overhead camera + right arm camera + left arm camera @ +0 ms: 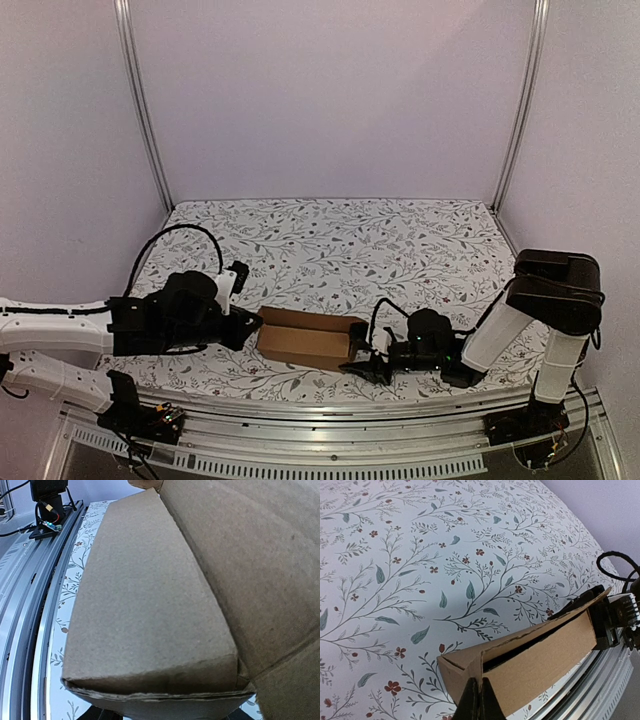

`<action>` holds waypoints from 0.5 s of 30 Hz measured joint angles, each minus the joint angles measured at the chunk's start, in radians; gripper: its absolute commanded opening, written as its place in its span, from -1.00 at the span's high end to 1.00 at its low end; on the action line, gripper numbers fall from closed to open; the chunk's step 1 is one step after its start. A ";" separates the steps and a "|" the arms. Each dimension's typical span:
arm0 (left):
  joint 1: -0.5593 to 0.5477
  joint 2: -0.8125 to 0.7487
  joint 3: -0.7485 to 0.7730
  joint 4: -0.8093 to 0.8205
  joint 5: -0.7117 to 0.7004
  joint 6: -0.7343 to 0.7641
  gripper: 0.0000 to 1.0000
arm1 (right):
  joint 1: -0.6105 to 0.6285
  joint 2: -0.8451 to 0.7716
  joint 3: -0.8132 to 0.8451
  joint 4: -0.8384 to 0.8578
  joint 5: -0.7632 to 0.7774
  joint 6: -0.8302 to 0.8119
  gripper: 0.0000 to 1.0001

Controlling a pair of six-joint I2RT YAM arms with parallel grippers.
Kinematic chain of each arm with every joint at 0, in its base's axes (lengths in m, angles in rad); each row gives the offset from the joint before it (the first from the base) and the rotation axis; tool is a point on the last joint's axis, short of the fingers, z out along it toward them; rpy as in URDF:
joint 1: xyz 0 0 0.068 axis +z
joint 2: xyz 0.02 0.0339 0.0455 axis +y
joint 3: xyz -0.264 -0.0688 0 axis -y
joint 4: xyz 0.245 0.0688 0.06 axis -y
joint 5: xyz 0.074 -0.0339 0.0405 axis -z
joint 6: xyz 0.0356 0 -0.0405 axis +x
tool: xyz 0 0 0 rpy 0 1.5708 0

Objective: Fold the paper box

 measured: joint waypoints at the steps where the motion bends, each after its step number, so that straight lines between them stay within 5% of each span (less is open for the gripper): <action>1: -0.009 0.001 -0.003 0.008 -0.018 -0.003 1.00 | 0.000 0.007 0.000 0.012 0.003 0.005 0.38; 15: -0.066 0.047 -0.045 0.109 -0.160 -0.071 1.00 | -0.001 0.041 0.000 0.063 0.026 0.118 0.42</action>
